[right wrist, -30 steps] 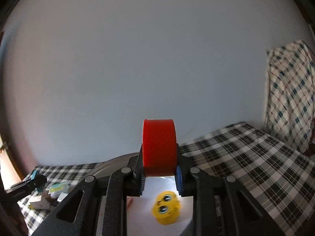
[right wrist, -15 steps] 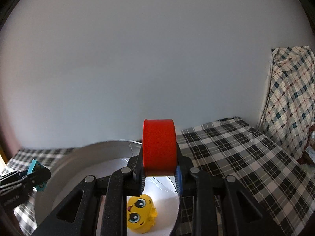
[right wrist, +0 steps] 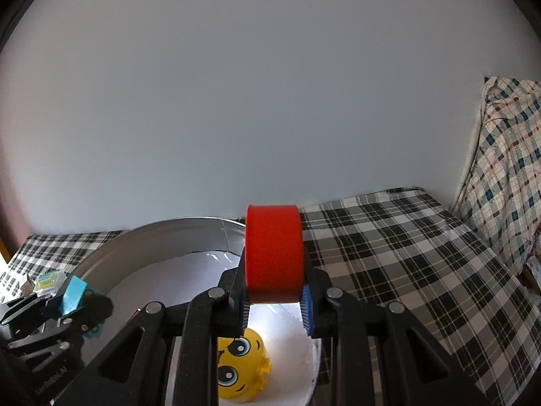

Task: Organize rigid objects
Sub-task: 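Carry the red tape roll and teal block over the blue tin, then open both tools to drop the tape roll and teal block into the tin, then withdraw both tools from the tin and move the left tool toward the beige sponge block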

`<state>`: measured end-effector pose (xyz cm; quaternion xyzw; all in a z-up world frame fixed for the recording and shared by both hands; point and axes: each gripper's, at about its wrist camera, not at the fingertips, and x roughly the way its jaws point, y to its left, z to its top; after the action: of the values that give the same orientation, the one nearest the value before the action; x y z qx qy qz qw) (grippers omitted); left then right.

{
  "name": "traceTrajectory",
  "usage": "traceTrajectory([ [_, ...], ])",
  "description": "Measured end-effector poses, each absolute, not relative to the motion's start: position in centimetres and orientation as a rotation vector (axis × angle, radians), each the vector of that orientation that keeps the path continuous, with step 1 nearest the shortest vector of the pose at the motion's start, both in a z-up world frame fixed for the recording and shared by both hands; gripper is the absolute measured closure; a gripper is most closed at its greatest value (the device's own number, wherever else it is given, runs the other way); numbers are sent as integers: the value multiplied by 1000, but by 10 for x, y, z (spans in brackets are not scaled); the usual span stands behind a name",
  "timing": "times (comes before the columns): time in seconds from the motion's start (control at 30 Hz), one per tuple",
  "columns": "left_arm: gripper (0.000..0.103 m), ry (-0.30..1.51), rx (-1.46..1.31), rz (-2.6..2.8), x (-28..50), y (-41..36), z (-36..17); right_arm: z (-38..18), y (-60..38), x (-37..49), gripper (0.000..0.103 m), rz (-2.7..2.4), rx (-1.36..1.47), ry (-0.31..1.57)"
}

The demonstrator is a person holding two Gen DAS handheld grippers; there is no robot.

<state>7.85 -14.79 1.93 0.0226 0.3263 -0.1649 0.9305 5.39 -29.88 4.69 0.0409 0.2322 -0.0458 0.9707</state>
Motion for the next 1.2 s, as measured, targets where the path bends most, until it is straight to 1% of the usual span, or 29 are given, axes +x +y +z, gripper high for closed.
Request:
traceTrajectory([
  [0.2, 73, 669, 84, -338, 76, -165, 18, 43, -296, 58, 77, -91, 67, 495],
  [0.43, 72, 717, 122, -345, 75, -177, 10, 42, -295, 61, 77, -63, 73, 523],
  [0.5, 60, 733, 126, -349, 75, -179, 8, 43, -294, 59, 75, -63, 80, 516],
  [0.53, 42, 733, 127, -346, 74, -179, 9, 42, -294, 59, 69, -66, 79, 517],
  [0.57, 23, 723, 123, -344, 72, -179, 11, 42, -295, 60, 61, -63, 83, 523],
  [0.6, 14, 700, 115, -337, 68, -178, 14, 43, -295, 59, 50, -67, 90, 522],
  [0.63, 0, 674, 106, -333, 65, -176, 17, 45, -297, 57, 36, -68, 103, 507],
  [0.7, 1, 636, 100, -323, 60, -174, 21, 49, -300, 49, 26, -85, 125, 453],
  [0.83, 1, 625, 123, -302, 58, -173, 20, 53, -303, 40, 25, -108, 134, 402],
  [0.97, 0, 554, 126, -279, 49, -164, 28, 56, -306, 37, 25, -138, 142, 371],
  [1.1, 0, 442, 137, -237, 38, -136, 41, 60, -314, 27, 25, -184, 170, 329],
  [1.2, 0, 409, 110, -195, 38, -107, 48, 63, -324, 19, 25, -225, 209, 278],
])
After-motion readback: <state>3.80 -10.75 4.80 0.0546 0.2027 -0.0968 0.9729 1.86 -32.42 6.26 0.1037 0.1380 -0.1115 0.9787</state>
